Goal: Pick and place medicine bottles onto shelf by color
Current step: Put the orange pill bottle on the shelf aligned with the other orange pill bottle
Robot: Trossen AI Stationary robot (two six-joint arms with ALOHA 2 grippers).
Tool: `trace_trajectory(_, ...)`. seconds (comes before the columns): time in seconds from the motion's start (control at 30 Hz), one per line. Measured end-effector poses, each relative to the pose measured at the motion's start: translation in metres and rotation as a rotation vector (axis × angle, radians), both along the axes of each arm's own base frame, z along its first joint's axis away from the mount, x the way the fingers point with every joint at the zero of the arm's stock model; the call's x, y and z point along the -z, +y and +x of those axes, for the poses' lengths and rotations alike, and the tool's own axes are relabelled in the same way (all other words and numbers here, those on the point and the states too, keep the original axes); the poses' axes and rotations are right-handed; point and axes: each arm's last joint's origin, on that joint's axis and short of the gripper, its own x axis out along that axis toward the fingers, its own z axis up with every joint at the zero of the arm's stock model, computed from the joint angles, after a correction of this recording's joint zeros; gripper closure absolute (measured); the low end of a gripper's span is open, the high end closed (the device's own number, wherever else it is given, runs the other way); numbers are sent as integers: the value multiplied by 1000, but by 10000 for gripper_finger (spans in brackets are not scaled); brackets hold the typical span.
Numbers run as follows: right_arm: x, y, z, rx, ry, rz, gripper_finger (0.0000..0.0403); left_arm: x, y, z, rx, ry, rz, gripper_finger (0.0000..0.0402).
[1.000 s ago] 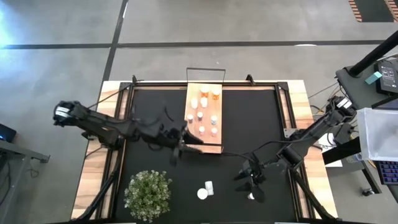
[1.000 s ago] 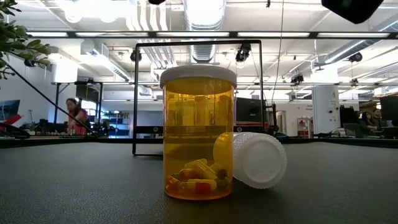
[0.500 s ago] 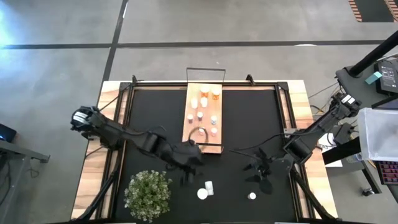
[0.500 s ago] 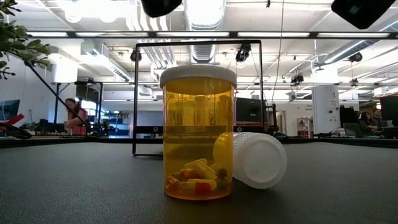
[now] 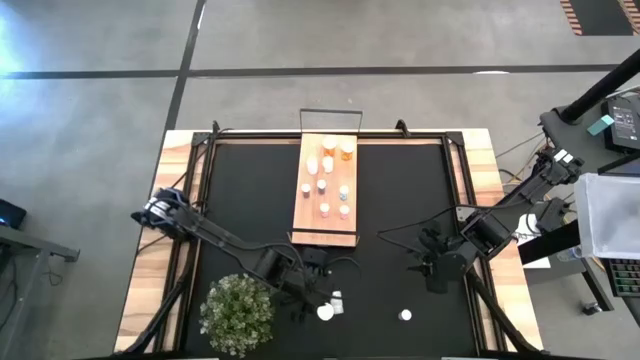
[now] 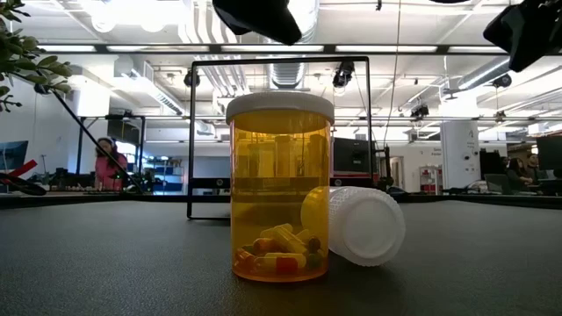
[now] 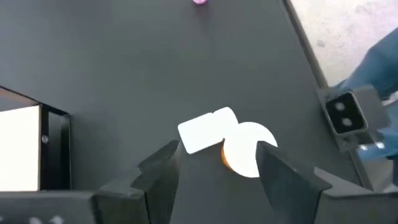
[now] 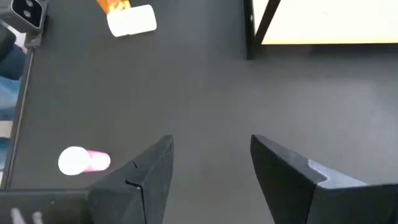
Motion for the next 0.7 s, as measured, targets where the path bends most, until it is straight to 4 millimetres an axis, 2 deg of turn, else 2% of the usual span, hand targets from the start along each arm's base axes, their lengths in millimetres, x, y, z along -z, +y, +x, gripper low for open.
trace_trajectory(0.23,1,1,1,0,5,-4,200,-3,-1,6,-50,-43,43,208)
trace_trajectory(0.7,2,1,1,0,5,-4,200,-6,-8,9,-42,-108,2,208)
